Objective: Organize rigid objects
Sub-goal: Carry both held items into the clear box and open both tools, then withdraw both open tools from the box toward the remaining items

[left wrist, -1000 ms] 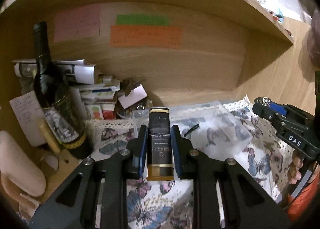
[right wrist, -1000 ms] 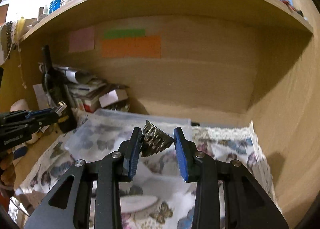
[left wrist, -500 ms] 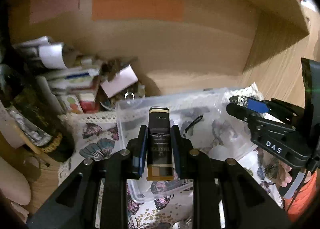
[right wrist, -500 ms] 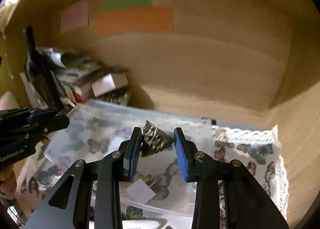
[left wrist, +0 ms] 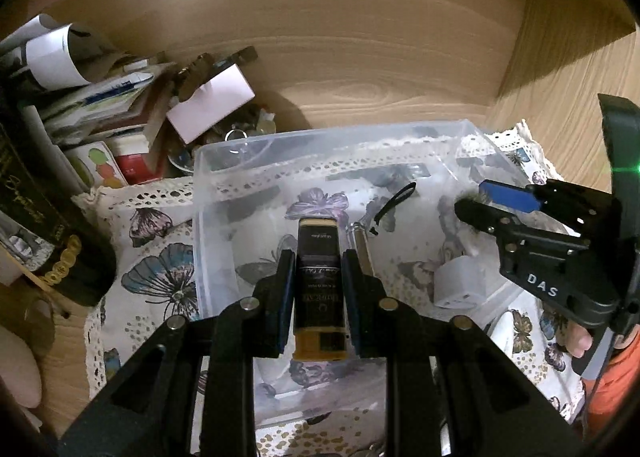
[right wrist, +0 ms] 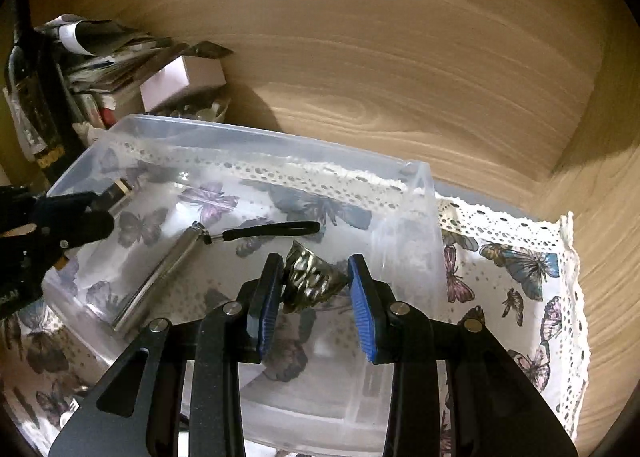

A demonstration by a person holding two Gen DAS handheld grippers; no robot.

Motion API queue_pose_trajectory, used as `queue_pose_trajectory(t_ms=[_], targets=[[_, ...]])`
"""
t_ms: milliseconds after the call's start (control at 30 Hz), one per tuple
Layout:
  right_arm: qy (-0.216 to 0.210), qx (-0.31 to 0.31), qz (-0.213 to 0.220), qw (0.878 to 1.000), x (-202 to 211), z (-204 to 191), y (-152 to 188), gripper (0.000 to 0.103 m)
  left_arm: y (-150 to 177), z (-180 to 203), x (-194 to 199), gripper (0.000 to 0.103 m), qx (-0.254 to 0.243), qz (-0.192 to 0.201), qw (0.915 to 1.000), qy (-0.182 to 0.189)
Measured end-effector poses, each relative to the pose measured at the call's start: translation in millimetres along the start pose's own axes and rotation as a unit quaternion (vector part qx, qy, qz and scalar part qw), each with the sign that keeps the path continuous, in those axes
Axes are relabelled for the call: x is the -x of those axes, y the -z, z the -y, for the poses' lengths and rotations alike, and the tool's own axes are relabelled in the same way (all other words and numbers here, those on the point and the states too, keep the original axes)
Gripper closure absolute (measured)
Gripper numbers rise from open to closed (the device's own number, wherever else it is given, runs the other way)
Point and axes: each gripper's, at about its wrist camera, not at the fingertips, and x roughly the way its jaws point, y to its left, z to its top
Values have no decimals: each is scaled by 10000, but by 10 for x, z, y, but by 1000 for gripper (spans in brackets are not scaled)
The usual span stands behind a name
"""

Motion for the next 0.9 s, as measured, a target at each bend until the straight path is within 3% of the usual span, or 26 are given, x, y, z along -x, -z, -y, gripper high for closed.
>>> queue_pose_trajectory(t_ms=[100, 200, 300, 400, 467, 567, 767, 900], targets=[[-32, -13, 3, 10000, 26, 3, -22, 69, 12, 40, 49, 80, -59, 44, 10000, -12], [-55, -17, 118, 9999, 130, -21, -7, 56, 11, 69, 126, 80, -87, 88, 9999, 10], [-95, -1, 268, 9996, 266, -45, 6, 51, 16, 81, 237, 74, -96, 181, 9998, 4], [-148, -16, 429, 9990, 415, -71, 15, 44, 36, 79, 407, 65, -88, 336, 9994, 11], [-205, -24, 550, 9983, 538, -91, 32, 42, 62, 68, 530, 51, -78, 458, 9989, 3], [-294, -20, 724, 9969, 741, -122, 101, 36, 121, 63, 693, 40, -74, 626, 9980, -45], [-501, -35, 878, 9949, 1023, -209, 396, 25, 391, -4, 998, 25, -82, 840, 9962, -221], [-696, -96, 705, 9950, 1035, -298, 666, 21, 613, -69, 1083, 23, -84, 812, 9960, -354]])
